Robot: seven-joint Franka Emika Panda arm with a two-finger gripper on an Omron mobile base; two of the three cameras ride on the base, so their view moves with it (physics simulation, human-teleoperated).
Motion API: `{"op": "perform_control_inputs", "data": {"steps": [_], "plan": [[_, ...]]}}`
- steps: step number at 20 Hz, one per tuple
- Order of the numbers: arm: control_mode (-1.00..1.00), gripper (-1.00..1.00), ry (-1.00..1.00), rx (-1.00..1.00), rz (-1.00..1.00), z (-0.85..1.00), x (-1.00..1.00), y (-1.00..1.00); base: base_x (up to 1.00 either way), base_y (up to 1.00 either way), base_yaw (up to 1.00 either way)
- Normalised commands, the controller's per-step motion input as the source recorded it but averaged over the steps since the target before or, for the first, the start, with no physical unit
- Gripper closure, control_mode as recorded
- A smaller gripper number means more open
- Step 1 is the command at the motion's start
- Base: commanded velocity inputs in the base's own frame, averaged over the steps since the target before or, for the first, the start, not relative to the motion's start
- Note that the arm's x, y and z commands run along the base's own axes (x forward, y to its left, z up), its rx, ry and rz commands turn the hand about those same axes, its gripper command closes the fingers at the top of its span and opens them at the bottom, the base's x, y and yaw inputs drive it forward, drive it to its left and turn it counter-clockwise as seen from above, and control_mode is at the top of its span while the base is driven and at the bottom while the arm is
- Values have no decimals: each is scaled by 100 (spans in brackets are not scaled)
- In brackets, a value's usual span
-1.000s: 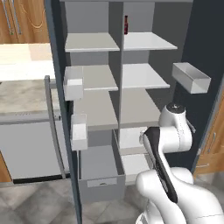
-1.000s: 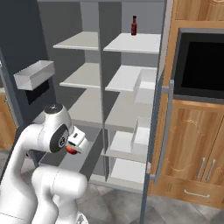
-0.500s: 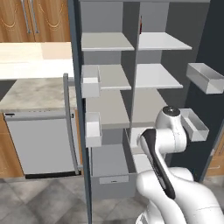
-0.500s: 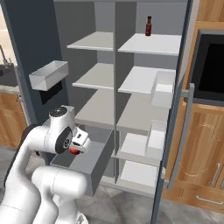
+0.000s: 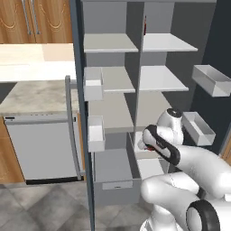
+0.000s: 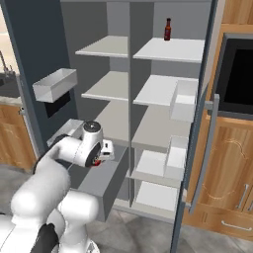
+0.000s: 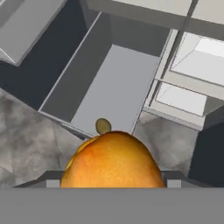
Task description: Take the peach and potato from the fridge shelf and place them in the freezer drawer to begin freezing them.
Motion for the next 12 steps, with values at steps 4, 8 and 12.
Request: {"op": "perform_control_inputs", "data": {"steps": [4, 8, 12], "plan": [[-100, 100, 4, 0, 44, -54, 86, 1, 0, 0, 0], [-100, 100, 0, 0, 41, -56, 62, 6, 0, 0, 0], [-100, 100, 0, 0, 36, -59, 38, 21, 0, 0, 0]]}}
